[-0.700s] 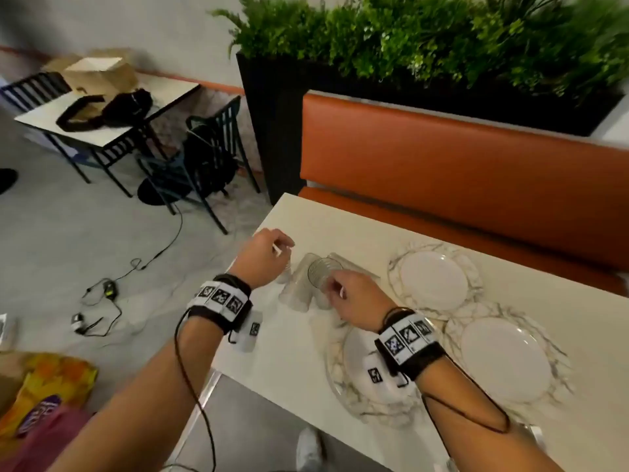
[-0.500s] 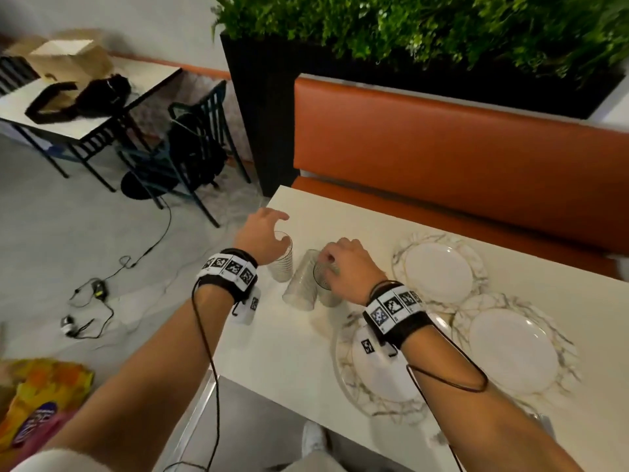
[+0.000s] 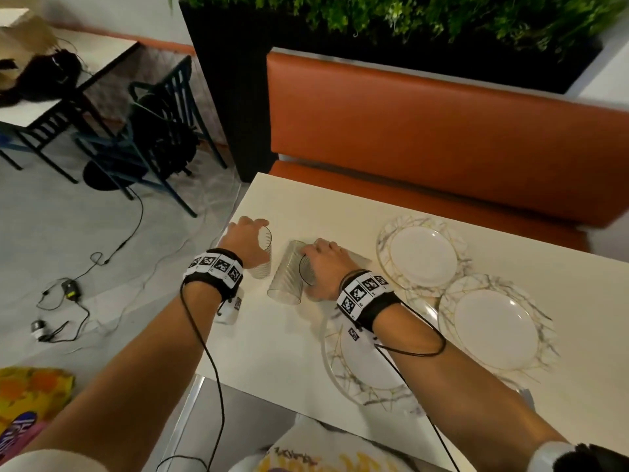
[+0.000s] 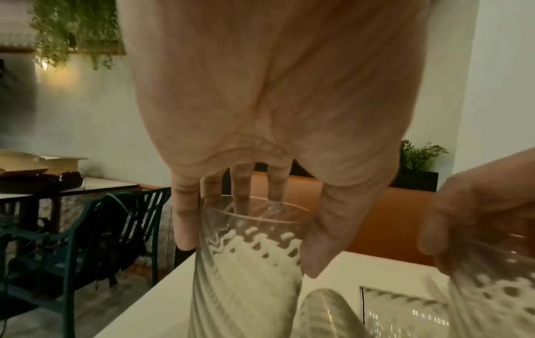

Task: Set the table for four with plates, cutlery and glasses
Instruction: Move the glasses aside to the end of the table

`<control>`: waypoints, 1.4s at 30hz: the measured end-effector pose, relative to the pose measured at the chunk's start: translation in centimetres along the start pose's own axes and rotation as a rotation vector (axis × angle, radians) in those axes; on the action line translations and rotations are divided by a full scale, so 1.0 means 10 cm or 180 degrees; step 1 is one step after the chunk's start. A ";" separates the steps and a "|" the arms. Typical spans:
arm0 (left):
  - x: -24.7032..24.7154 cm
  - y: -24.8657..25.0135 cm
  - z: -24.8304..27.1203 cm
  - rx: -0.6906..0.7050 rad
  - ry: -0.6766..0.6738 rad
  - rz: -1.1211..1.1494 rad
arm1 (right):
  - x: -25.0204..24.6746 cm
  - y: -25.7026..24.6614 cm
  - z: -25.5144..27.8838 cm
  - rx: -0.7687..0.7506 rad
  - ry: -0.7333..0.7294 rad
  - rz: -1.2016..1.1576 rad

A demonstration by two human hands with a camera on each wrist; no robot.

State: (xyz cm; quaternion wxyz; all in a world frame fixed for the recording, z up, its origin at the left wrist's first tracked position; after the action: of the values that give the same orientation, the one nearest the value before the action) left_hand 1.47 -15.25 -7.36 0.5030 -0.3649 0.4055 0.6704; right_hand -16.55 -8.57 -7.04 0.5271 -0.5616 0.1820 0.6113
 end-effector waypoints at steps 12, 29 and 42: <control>-0.56 1.72 0.42 0.0537 0.0275 0.0526 | -1.27 1.25 1.88 0.0268 0.1275 -0.1308; 1.84 6.57 1.93 0.1423 -0.0766 0.0862 | -0.49 5.39 5.19 0.2886 0.1458 -0.0725; 2.99 8.49 2.44 0.1804 -0.0721 0.0331 | -0.63 7.17 6.37 0.3308 0.2054 -0.0933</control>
State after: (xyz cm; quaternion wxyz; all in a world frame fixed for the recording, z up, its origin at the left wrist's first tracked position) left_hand -89.68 4.23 -9.36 0.5917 -0.1118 0.5357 0.5919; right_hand -110.10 13.39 -8.73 0.7281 -0.4074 0.5263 0.1641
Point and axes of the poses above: each hand's wrist, its own z-axis away from the middle knuckle, its own x-axis out of the palm, y = z × x, the point moved 8 cm from there along -z, towards the middle knuckle, and after that the axes turned 9 degrees about -x, right-handed, at the moved point
